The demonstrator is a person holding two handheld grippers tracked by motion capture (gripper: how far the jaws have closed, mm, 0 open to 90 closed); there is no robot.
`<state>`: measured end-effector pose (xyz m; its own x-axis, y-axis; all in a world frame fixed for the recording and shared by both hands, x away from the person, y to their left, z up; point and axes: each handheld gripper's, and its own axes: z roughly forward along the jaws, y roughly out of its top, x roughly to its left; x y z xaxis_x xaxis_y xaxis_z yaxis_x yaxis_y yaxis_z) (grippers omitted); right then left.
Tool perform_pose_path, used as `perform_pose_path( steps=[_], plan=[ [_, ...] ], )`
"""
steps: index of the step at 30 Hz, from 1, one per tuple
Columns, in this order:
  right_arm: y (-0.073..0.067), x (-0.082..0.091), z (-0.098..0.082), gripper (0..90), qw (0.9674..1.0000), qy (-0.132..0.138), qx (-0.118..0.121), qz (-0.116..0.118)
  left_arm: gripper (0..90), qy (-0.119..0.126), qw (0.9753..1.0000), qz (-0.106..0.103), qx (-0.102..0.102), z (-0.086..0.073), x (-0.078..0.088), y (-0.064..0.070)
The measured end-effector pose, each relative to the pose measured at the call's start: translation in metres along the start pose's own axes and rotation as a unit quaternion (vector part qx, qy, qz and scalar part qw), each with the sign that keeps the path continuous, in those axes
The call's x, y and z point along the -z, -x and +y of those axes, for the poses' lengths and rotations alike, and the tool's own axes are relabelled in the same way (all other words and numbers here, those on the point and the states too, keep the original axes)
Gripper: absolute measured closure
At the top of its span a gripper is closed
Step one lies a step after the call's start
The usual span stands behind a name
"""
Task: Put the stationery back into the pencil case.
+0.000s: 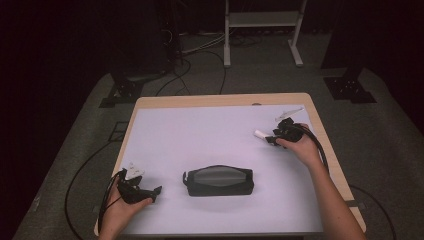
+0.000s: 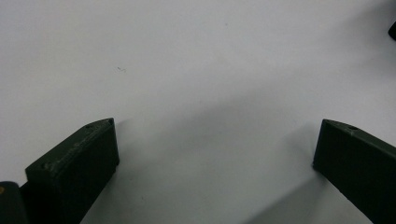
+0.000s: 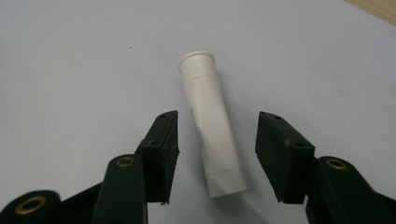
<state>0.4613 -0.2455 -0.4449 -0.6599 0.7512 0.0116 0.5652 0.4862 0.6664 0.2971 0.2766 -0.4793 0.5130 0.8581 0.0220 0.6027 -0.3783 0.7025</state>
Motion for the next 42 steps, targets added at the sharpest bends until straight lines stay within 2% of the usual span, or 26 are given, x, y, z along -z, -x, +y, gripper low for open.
perform_pose_path(
  steps=[5, 18, 25, 29, 35, 40, 42],
  plan=[
    [0.001, -0.008, -0.001, 51.7, 0.9998, -0.006, 0.017, 0.004, 0.0, 0.000, 1.0000, 0.000, 0.000, 0.000, 0.000, 0.000],
    [0.002, -0.022, 0.002, 64.1, 0.9992, -0.027, 0.027, 0.015, 0.0, 0.000, 1.0000, 0.000, 0.000, 0.000, 0.000, 0.000],
    [0.002, -0.022, 0.001, 65.3, 0.9990, -0.030, 0.026, 0.018, 0.0, 0.000, 1.0000, 0.000, 0.000, 0.000, 0.000, 0.000],
    [0.001, -0.021, 0.000, 63.6, 0.9988, -0.032, 0.034, 0.014, 0.0, 0.000, 1.0000, 0.000, 0.000, 0.000, 0.000, 0.000],
    [0.002, -0.018, -0.003, 69.3, 0.9986, -0.035, 0.033, 0.021, 0.0, 0.000, 1.0000, 0.000, 0.000, 0.000, 0.000, 0.000],
    [0.001, -0.018, -0.003, 69.7, 0.9988, -0.036, 0.025, 0.022, 0.0, 0.000, 1.0000, 0.000, 0.001, 0.000, 0.000, 0.000],
    [0.001, -0.016, -0.003, 69.8, 0.9989, -0.032, 0.016, 0.031, 0.0, 0.000, 1.0000, -0.001, 0.001, 0.000, 0.000, 0.000]
  ],
)
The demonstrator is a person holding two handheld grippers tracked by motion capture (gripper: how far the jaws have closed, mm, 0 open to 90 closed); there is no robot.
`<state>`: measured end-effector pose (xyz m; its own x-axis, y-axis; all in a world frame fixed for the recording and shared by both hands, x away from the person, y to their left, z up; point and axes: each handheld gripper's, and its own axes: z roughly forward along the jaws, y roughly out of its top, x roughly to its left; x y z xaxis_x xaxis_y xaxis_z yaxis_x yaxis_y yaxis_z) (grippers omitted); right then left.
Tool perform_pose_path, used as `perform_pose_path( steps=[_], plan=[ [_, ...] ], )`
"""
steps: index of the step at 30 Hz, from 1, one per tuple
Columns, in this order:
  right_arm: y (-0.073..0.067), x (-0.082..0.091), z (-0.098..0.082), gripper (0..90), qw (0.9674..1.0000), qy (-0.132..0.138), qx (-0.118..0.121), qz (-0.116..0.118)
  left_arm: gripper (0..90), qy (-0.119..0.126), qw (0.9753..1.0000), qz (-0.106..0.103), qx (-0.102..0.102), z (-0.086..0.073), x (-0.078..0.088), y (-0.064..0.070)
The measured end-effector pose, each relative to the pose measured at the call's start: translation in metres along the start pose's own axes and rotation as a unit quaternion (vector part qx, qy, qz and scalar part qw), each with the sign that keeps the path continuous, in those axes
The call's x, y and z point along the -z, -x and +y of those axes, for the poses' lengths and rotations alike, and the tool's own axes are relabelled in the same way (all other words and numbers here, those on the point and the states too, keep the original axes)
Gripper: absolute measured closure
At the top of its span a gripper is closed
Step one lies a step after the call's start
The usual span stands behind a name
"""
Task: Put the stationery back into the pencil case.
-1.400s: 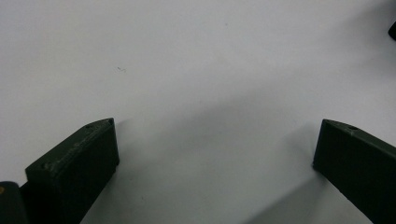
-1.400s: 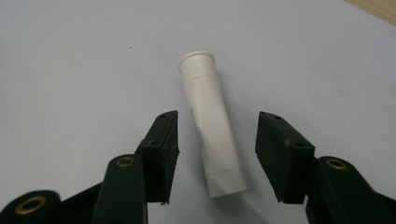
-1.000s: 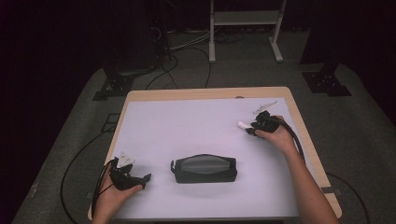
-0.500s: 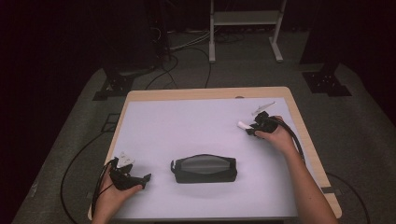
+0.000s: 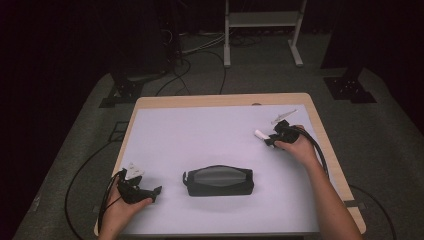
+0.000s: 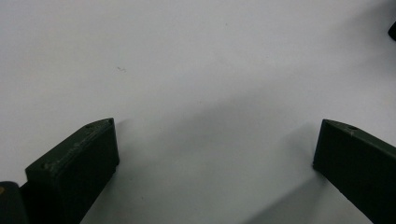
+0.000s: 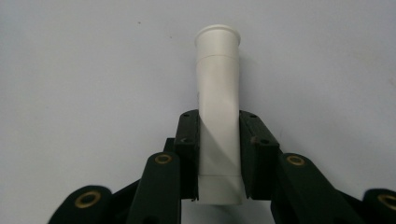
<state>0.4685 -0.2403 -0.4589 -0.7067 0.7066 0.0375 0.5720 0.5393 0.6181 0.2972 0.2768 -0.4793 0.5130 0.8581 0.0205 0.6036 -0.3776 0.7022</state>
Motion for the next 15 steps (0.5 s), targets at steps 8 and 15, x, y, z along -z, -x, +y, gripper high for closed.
perform_pose_path(
  steps=[8, 15],
  plan=[
    [-0.003, 0.010, -0.001, 69.8, 0.9999, 0.012, -0.006, 0.009, 0.0, 0.000, 1.0000, 0.000, 0.000, 0.000, 0.000, 0.000],
    [-0.012, 0.026, -0.003, 69.8, 0.9992, 0.029, -0.007, 0.027, 0.0, 0.000, 1.0000, 0.000, 0.000, 0.000, 0.000, 0.000]
  ],
)
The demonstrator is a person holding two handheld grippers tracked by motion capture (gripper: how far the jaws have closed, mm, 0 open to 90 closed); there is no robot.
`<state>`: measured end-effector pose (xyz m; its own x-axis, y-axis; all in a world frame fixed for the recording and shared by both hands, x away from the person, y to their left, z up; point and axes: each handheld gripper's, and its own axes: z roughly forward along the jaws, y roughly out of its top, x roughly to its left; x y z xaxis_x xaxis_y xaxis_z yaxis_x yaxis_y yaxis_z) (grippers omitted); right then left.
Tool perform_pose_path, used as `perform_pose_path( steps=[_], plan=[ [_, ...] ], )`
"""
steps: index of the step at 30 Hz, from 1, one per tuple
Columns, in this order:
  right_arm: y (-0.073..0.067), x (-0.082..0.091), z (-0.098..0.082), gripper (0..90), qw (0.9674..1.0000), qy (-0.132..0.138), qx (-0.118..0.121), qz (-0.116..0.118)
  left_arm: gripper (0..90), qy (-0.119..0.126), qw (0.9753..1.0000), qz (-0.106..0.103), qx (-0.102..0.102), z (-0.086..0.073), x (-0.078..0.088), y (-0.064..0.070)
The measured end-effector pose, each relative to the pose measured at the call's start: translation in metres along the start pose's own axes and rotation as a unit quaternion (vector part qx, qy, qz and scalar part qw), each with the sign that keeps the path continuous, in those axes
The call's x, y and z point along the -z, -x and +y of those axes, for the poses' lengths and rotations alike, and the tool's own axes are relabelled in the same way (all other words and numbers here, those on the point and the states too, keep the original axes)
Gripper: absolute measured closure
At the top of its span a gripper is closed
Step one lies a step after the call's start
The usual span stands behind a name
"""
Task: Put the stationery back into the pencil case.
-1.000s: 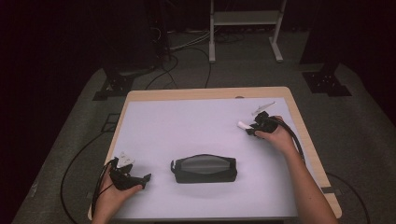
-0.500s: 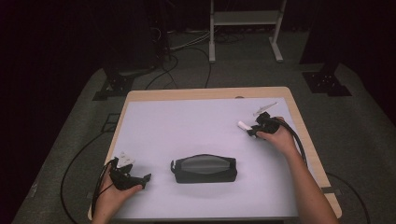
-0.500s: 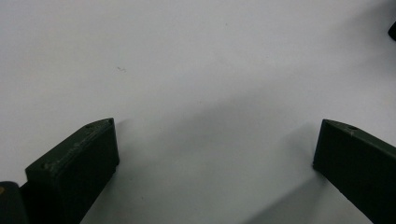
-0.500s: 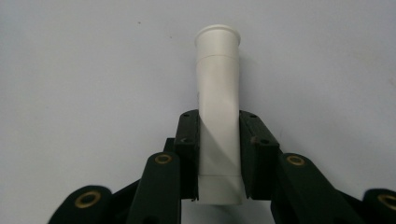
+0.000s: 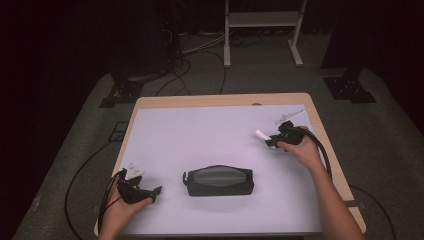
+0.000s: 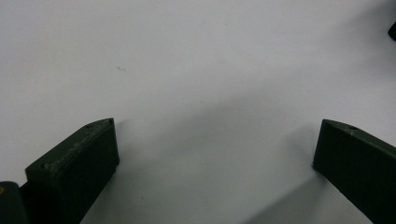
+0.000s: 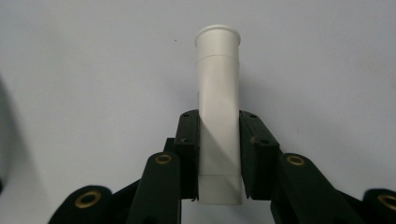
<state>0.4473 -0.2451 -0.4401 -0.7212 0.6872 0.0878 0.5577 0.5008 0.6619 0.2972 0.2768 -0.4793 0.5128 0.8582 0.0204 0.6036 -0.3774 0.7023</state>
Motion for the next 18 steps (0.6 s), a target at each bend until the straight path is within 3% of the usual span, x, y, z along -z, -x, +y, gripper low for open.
perform_pose_path(
  steps=[13, 18],
  plan=[
    [-0.037, 0.031, 0.004, 69.8, 0.9981, 0.033, 0.037, 0.036, 0.0, -0.002, 1.0000, 0.000, -0.001, 0.000, 0.000, 0.000],
    [-0.054, 0.041, 0.008, 69.8, 0.9955, 0.044, 0.066, 0.052, 0.0, -0.001, 1.0000, 0.000, 0.001, 0.000, 0.000, 0.000]
  ],
)
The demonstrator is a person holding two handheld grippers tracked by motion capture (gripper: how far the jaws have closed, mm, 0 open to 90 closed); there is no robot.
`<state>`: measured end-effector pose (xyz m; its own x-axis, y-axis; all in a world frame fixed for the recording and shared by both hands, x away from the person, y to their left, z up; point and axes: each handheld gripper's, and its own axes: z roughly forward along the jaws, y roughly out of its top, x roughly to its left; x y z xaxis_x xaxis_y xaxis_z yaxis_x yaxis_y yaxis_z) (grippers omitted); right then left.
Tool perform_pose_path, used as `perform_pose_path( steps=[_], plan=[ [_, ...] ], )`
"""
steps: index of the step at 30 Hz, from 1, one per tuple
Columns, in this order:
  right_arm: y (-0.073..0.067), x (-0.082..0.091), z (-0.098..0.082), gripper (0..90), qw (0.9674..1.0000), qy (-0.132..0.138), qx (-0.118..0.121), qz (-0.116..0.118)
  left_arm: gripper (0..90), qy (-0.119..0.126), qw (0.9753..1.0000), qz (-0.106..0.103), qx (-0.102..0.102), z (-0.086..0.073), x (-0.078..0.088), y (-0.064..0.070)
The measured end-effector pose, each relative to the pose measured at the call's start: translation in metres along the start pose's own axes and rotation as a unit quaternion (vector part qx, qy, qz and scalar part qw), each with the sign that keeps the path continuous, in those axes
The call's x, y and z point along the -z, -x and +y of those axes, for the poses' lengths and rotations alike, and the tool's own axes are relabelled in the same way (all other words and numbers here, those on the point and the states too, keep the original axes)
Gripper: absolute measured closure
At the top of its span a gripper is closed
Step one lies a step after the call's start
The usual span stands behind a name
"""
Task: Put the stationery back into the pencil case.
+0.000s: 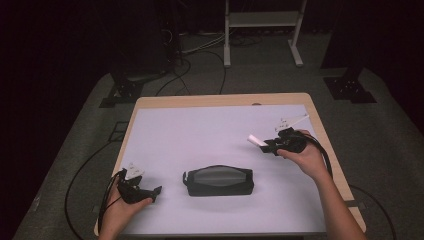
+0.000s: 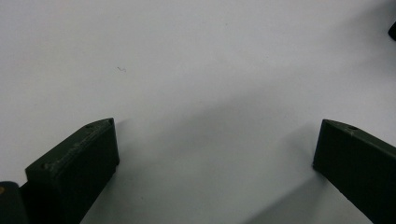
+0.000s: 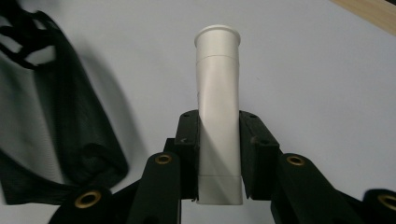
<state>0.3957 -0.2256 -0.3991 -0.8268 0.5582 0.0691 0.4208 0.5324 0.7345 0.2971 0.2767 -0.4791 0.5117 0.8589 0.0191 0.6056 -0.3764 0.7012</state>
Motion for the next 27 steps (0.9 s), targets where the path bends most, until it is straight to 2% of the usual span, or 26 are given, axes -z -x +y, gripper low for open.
perform_pose_path(
  steps=[11, 21, 27],
  plan=[
    [-0.041, 0.004, 0.015, 69.8, 0.9974, 0.012, 0.047, 0.053, 0.0, 0.000, 1.0000, 0.000, 0.000, 0.000, 0.000, 0.000],
    [-0.071, -0.007, 0.025, 69.8, 0.9923, 0.003, 0.085, 0.090, 0.0, -0.001, 1.0000, 0.000, -0.001, 0.000, 0.000, 0.000],
    [-0.085, -0.019, 0.032, 69.8, 0.9876, -0.005, 0.108, 0.114, 0.0, -0.001, 1.0000, 0.000, 0.000, 0.000, 0.000, 0.000]
  ],
)
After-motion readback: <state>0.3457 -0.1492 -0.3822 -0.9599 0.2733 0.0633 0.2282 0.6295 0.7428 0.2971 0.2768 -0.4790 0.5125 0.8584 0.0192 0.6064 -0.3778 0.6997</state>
